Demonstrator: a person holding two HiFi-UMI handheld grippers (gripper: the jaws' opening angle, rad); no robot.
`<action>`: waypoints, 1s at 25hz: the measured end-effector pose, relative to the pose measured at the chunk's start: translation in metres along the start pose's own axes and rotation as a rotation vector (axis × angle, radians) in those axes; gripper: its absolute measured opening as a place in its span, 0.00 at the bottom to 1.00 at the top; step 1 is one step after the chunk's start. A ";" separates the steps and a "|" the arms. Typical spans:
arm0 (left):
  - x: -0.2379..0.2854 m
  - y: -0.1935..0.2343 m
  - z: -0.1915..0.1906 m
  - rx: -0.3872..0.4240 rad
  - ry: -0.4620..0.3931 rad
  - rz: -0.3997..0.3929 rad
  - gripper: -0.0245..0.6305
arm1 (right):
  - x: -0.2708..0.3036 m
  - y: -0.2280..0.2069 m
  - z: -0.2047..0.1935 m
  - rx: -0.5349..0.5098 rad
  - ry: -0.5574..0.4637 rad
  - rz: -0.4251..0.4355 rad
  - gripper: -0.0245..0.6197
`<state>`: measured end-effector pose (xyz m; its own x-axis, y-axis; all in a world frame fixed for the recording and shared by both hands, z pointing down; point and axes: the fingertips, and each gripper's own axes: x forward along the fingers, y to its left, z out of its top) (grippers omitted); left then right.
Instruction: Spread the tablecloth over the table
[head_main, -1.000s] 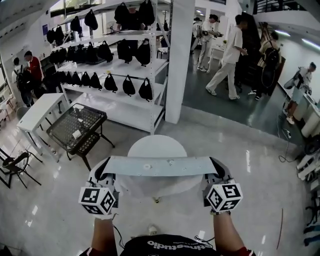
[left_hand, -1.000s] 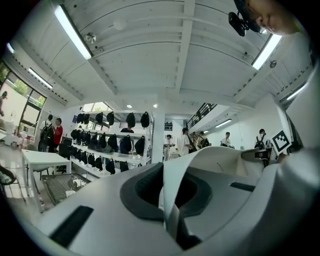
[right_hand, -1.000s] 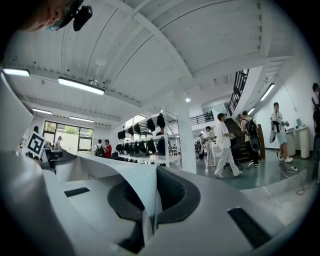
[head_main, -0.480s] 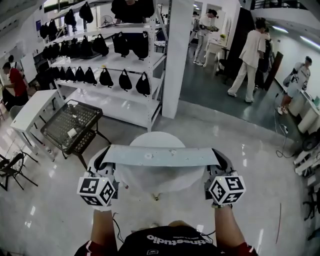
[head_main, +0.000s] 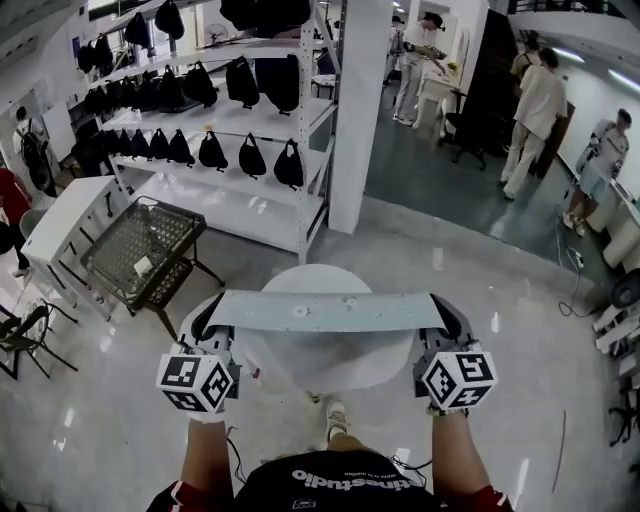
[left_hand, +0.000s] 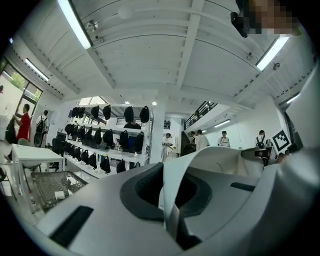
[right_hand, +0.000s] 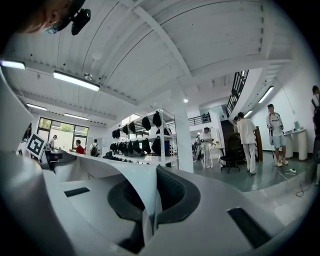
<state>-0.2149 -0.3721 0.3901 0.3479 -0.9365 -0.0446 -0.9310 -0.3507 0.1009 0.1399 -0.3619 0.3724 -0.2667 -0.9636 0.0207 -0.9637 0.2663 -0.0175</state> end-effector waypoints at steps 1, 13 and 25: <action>0.006 0.001 -0.001 0.000 0.002 0.003 0.06 | 0.008 -0.003 -0.001 0.000 0.001 0.004 0.08; 0.105 0.017 0.017 0.047 -0.009 0.050 0.06 | 0.110 -0.051 0.009 0.006 0.003 0.048 0.08; 0.192 0.037 0.050 0.084 -0.053 0.070 0.06 | 0.195 -0.083 0.039 -0.005 -0.028 0.087 0.08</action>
<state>-0.1876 -0.5646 0.3359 0.2775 -0.9562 -0.0928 -0.9596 -0.2806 0.0217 0.1680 -0.5729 0.3393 -0.3494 -0.9369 -0.0092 -0.9368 0.3495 -0.0132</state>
